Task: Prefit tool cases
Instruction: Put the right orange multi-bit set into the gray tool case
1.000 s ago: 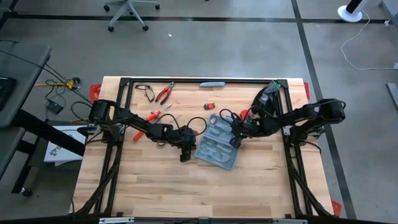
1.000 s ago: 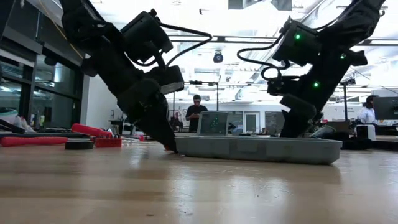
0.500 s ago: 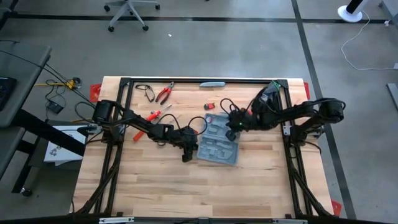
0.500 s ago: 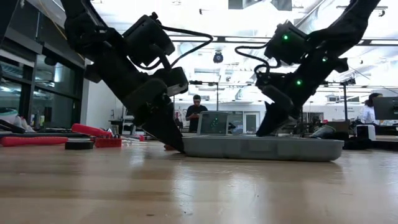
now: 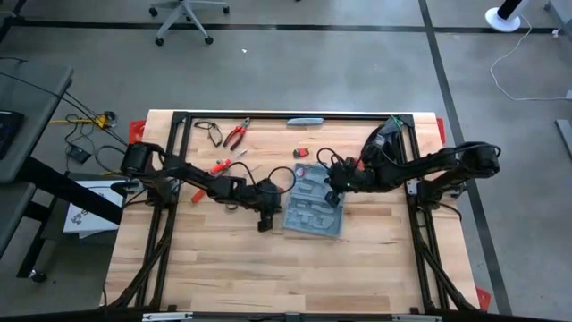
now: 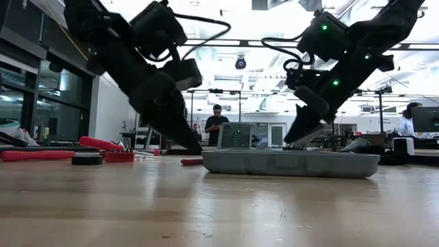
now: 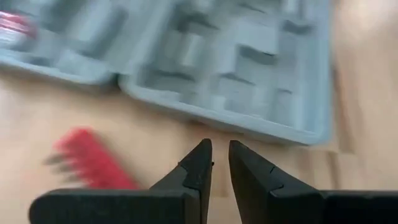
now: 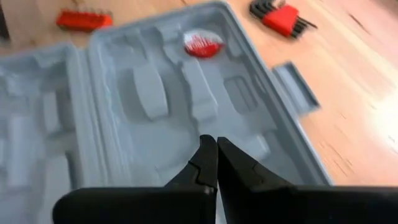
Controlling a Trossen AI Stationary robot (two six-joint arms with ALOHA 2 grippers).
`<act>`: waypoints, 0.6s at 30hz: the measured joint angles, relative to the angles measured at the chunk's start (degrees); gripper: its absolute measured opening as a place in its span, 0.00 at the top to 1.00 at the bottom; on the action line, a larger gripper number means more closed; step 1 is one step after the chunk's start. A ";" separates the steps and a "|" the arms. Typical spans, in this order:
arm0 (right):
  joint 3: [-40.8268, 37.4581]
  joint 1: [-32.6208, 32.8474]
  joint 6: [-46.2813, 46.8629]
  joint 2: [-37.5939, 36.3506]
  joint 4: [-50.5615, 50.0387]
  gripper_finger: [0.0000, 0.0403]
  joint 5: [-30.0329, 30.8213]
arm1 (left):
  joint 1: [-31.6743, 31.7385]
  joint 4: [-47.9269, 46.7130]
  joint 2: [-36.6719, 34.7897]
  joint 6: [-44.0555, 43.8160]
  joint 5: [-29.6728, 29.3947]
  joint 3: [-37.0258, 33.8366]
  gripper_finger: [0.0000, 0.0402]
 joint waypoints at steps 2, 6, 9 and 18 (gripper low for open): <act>0.00 0.97 0.73 -0.84 -2.63 1.00 1.73 | 0.03 -1.09 -0.35 0.01 -3.40 0.01 0.87; 0.00 3.69 3.18 -3.06 -7.30 1.00 6.11 | 0.03 -1.34 -0.48 -0.97 -10.63 0.01 0.87; 0.00 5.59 5.68 -4.99 -11.78 1.00 8.94 | 0.08 -2.21 -0.48 -2.63 -14.88 0.01 0.87; 0.00 6.92 12.81 -7.15 -24.95 1.00 11.35 | 1.18 -2.04 -0.55 -10.60 -18.88 0.10 0.85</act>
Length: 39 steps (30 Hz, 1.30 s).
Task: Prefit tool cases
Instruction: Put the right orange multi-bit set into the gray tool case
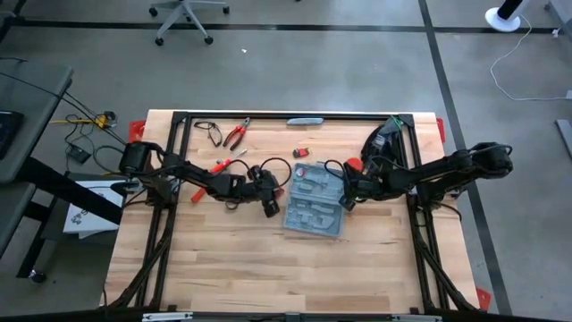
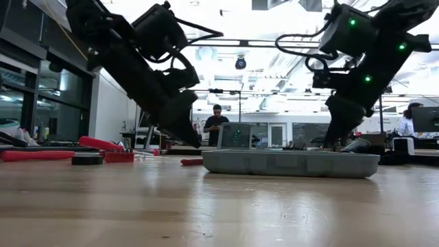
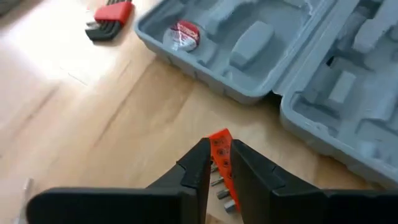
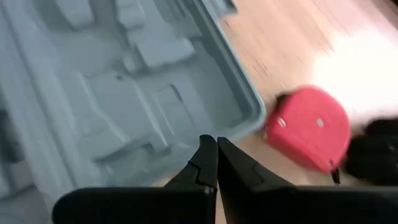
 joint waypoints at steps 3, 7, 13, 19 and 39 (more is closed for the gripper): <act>0.00 0.00 0.91 0.00 -0.76 1.00 -0.08 | 0.83 -0.75 0.00 -2.42 3.21 0.02 0.80; 0.00 0.00 1.32 0.04 -1.14 1.00 -0.27 | 1.66 -2.67 -0.02 -4.74 6.25 0.02 0.71; -2.06 -0.07 1.99 0.04 2.16 1.00 -0.59 | 2.47 -5.61 -0.02 -6.48 6.61 0.02 0.60; -6.85 -0.11 4.00 0.04 10.41 1.00 -1.40 | 2.79 -4.64 -0.04 -6.60 6.81 0.02 0.54; -7.50 -0.88 3.46 0.11 16.55 1.00 -2.49 | 2.68 -2.45 4.49 -5.85 8.41 0.26 0.54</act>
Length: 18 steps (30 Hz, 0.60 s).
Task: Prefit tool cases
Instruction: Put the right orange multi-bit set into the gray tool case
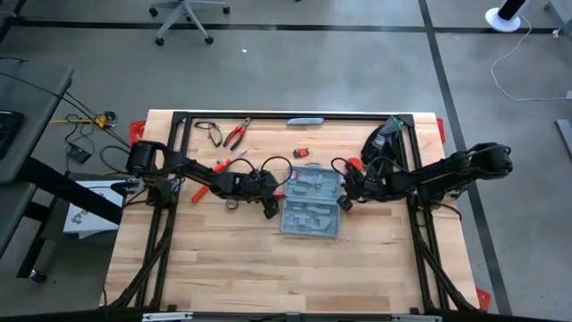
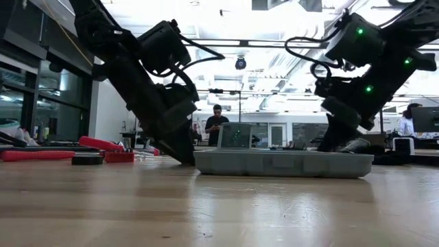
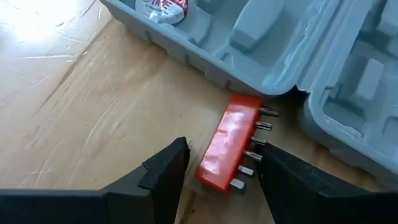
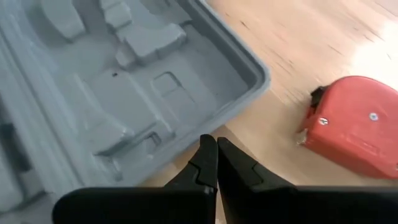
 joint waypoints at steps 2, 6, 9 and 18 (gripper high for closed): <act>0.00 -0.34 -0.03 0.00 -0.04 1.00 0.02 | -0.05 -0.07 -0.09 0.15 -0.92 0.00 0.54; 0.00 -0.36 -0.29 0.00 -0.08 1.00 0.00 | -0.07 -0.11 -0.62 1.88 -1.86 -0.07 0.54; 0.00 -0.36 -0.93 0.00 -0.08 1.00 0.00 | 0.03 -0.37 -1.30 4.35 -3.07 -0.13 0.54; 0.04 -0.36 -0.93 0.00 0.05 1.00 -0.48 | 0.16 -1.21 -2.36 9.49 -7.36 -0.32 0.54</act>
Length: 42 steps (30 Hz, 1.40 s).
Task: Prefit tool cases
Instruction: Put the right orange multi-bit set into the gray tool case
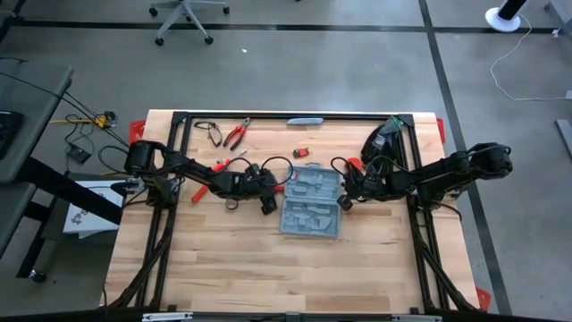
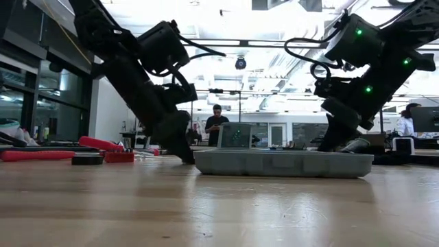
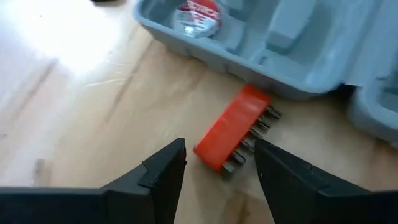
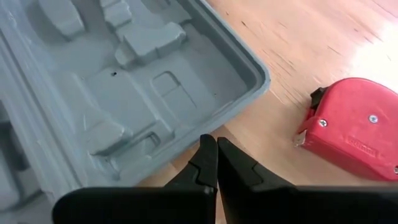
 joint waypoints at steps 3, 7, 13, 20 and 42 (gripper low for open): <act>0.00 0.00 0.00 0.00 0.03 1.00 -0.09 | 0.00 0.15 -0.34 0.09 -1.65 -0.01 0.54; 0.00 0.00 -0.09 0.00 0.07 1.00 -0.08 | -0.07 0.09 -0.65 0.10 -4.92 -0.01 0.54; 0.00 0.00 -0.63 0.00 0.33 1.00 0.83 | -1.91 0.39 -0.76 -0.12 -16.03 0.01 0.54; 0.01 0.55 0.02 0.00 0.40 1.00 0.58 | -2.39 0.73 -2.19 4.73 -17.38 0.06 0.54; 0.02 0.55 1.05 0.00 2.25 1.00 3.39 | 0.13 6.65 -2.31 9.43 -3.94 0.08 0.54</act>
